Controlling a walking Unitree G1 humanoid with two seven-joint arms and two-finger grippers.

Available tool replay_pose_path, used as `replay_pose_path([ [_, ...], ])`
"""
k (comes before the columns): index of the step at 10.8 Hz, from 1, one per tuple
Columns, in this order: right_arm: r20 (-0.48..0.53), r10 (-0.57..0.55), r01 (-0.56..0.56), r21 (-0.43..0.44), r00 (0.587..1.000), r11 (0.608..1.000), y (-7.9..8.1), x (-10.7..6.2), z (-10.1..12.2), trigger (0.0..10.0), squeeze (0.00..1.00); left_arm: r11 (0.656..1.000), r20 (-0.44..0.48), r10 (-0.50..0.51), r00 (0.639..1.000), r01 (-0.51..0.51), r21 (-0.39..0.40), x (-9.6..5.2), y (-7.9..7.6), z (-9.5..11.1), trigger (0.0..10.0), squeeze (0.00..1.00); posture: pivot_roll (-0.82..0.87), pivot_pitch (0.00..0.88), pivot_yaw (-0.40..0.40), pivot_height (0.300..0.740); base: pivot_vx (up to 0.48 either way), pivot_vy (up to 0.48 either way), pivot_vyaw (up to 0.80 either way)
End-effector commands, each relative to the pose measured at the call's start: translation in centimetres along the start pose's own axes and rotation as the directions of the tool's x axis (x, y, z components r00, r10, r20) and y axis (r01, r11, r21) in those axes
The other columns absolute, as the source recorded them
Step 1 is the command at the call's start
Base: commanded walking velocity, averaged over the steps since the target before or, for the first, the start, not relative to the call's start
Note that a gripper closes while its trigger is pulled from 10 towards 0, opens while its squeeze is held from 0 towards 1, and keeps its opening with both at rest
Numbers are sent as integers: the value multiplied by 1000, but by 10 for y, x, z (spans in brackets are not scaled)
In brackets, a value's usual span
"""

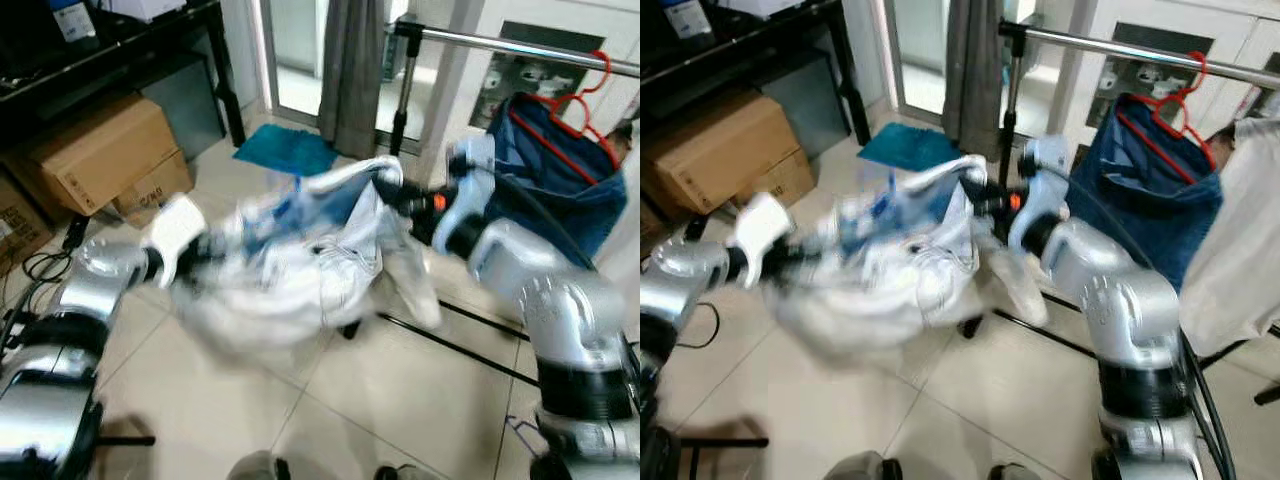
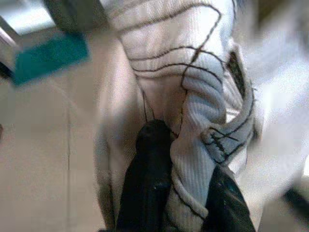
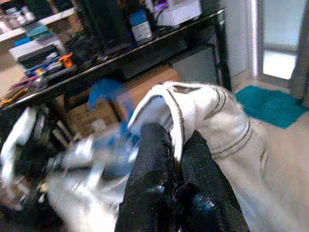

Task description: Hang hanger

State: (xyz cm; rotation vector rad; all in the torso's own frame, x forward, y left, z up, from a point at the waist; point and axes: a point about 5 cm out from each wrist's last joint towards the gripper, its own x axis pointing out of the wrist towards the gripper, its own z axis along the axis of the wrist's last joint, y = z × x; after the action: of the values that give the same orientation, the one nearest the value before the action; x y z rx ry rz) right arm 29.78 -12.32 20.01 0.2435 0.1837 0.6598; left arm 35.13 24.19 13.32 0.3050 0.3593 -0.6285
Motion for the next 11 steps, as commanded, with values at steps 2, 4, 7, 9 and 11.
replay_pose_path([
  [2,-93,59,-59,5,994,998,15,-5,-24,0,0,988,308,-87,947,123,-97,-9,8,56,0,0,-19,13,61,740,0,0,0],
  [4,-198,39,-58,-93,979,994,19,-4,-48,0,0,964,402,-185,897,245,-104,-17,7,80,0,0,-13,12,61,740,0,0,0],
  [7,-330,-19,-72,-264,944,962,19,19,-88,0,0,862,418,-450,789,506,-27,-29,-22,108,0,0,-9,8,65,740,0,0,0],
  [9,-260,-134,50,-307,956,950,-1,29,-88,0,0,774,356,-588,726,633,-11,-46,-49,99,0,0,0,0,64,740,0,0,0],
  [11,-199,-236,164,-325,951,932,-21,31,-83,0,0,700,344,-655,673,712,-60,-66,-67,88,0,0,5,0,58,740,0,0,0],
])
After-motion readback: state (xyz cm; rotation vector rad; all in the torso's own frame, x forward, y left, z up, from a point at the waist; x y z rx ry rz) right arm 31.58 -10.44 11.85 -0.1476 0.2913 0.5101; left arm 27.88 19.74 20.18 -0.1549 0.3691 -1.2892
